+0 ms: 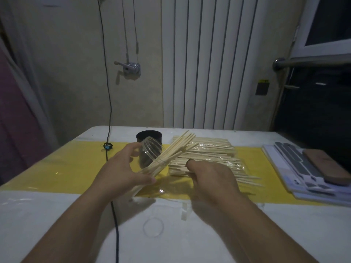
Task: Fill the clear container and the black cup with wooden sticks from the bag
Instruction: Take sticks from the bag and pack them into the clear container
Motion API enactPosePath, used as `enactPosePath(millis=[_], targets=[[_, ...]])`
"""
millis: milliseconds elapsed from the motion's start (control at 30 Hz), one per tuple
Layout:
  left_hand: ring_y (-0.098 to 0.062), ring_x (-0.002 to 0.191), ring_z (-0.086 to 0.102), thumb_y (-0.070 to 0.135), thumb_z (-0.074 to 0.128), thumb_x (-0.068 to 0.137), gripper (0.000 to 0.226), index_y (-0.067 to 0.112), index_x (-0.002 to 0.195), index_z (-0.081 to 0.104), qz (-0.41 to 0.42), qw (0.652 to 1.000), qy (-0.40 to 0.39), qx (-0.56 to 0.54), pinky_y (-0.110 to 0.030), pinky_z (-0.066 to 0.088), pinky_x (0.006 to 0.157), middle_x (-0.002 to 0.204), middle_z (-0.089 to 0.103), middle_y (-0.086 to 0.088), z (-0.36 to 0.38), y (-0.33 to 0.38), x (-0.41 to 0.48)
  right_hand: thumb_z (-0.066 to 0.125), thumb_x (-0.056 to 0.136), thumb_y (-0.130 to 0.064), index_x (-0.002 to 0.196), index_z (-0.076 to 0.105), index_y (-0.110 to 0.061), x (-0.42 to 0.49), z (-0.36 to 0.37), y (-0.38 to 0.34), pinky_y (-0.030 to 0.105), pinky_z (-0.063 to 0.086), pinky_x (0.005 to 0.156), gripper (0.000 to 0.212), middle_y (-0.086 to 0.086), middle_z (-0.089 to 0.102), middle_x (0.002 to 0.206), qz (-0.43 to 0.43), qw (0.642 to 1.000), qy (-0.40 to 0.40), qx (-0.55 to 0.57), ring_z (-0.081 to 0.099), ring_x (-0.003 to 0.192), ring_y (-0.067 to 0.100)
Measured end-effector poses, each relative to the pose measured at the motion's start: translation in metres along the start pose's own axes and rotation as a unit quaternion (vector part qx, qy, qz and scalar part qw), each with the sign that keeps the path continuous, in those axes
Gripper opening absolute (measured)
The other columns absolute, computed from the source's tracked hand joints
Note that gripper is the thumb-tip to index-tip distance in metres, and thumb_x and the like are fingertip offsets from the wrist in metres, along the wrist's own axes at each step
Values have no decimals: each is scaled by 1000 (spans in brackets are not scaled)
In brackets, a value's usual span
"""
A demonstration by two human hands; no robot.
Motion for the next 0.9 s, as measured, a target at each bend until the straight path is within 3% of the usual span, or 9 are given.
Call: enactPosePath(millis=[100,200,300,400,600,667,733,800,900], targets=[[-8,119,51,38,97,52,101,45,137,42,1,1000,-1,-4,-39,46,94,125,54,18,1,1,0,68,79,-36,76,52,-20,4,-10,-3,31,29,55,23,1,65,74,-35,998,48,-4,61,72,31],[-7,118,51,36,97,52,99,47,134,43,0,1000,1,-14,-38,45,93,125,55,17,1,1,0,68,63,-35,57,48,-17,-1,-28,-3,25,21,47,28,0,55,51,-57,988,145,-19,54,47,30],[-7,118,52,35,98,52,100,47,135,44,0,1000,0,-17,-38,45,94,125,56,16,1,0,0,58,84,-32,54,45,-18,-13,-52,-1,30,23,52,36,3,49,51,-100,953,285,21,46,49,31],[-7,117,52,34,98,52,96,49,130,44,5,1000,-4,-23,-37,44,92,124,56,16,2,1,0,48,100,-26,59,50,-11,-21,-69,3,34,28,63,43,7,54,66,-122,918,374,57,46,62,28],[-7,114,53,37,98,44,96,55,122,44,3,1000,13,-9,-37,45,88,122,58,15,-7,1,-1,40,105,-37,74,67,-4,-23,-69,20,34,41,47,52,9,52,76,-51,908,394,131,49,58,25],[-7,113,56,49,91,37,100,57,124,44,11,999,32,33,-38,47,89,121,59,18,-13,3,-1,45,103,-36,85,71,-4,-25,-67,28,28,44,53,45,6,54,83,-27,899,395,186,52,66,18],[-6,113,55,46,93,39,99,57,124,44,9,999,30,35,-38,48,90,119,59,19,-15,1,-1,52,100,-32,91,73,-5,-26,-65,37,13,42,66,35,1,55,90,11,884,399,243,53,76,9],[-7,113,56,46,93,40,96,60,120,41,6,999,15,49,-37,48,90,119,59,20,-11,0,-1,56,99,-29,94,74,-7,-27,-63,48,13,45,72,29,1,59,93,60,851,399,337,61,81,6],[-9,113,57,48,89,39,97,58,124,43,7,997,5,83,-36,48,87,118,57,23,-8,-1,0,57,99,-28,90,71,-9,-26,-56,64,15,50,64,25,9,71,77,198,735,369,533,70,68,10]])
Point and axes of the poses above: each hand's wrist, its own x-axis towards the middle knuckle, its own z-axis out of the palm, y = z × x, the point moved 8 cm from there along x, towards the middle knuckle
